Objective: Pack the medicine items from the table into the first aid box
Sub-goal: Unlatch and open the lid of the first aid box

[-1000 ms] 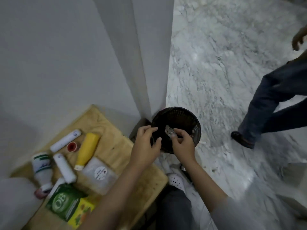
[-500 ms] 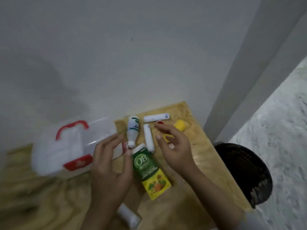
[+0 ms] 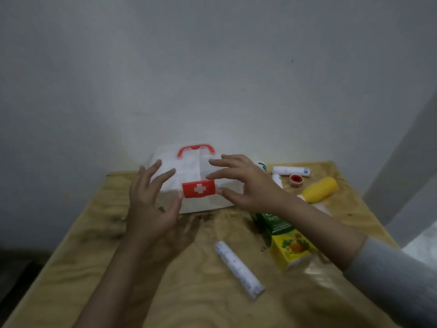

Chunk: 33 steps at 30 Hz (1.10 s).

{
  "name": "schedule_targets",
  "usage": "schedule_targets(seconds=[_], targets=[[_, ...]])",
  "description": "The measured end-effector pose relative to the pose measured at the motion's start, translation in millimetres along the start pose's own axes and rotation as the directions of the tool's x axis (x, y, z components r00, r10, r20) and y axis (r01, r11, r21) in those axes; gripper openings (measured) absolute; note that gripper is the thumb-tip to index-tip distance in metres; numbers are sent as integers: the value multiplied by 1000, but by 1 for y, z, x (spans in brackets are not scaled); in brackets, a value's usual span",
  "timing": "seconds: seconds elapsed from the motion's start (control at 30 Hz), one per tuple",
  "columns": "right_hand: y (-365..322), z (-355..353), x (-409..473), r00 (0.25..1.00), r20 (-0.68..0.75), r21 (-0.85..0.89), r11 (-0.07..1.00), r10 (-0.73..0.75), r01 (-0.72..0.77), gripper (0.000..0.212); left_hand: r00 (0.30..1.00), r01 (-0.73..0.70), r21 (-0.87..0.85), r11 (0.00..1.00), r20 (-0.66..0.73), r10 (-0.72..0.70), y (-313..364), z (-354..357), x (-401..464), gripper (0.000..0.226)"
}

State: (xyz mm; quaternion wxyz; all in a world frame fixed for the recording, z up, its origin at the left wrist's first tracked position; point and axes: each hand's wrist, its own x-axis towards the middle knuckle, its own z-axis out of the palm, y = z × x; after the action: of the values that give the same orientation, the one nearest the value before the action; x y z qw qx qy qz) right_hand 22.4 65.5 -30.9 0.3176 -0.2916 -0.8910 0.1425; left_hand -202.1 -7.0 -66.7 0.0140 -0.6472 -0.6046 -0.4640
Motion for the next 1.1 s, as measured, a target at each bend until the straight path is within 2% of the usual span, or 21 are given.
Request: schedule_targets(seconds=[0.13, 0.33, 0.53, 0.67, 0.77, 0.87, 1.0, 1.1], targets=[[0, 13, 2, 999, -35, -89, 996, -23, 20, 32, 1000, -18, -79, 997, 0, 18, -12, 3, 1, 51], [4, 27, 2, 996, -34, -356, 932, -84, 67, 49, 999, -26, 6, 1000, -22, 26, -19, 16, -1, 59], [9, 35, 6, 981, -102, -477, 874, -165, 98, 33, 999, -36, 58, 998, -22, 37, -21, 17, 0, 59], [12, 32, 5, 980, -75, -424, 896, -182, 133, 37, 998, -47, 41, 998, -31, 49, -21, 16, 1, 56], [8, 29, 4, 978, -136, -305, 946, -157, 109, 37, 997, -49, 22, 999, -54, 50, -24, 18, 1, 60], [-1, 25, 9, 967, -232, -183, 981, -107, 65, 36, 996, 36, 1, 999, -84, -36, -21, 20, 0, 70], [-3, 26, 15, 960, -270, -155, 988, -71, 30, 38, 981, 152, -65, 986, -112, -159, -11, 23, 3, 69], [-3, 32, 16, 944, -331, -92, 995, -8, -24, 37, 975, 185, -56, 981, -116, -190, -8, 25, 4, 70]])
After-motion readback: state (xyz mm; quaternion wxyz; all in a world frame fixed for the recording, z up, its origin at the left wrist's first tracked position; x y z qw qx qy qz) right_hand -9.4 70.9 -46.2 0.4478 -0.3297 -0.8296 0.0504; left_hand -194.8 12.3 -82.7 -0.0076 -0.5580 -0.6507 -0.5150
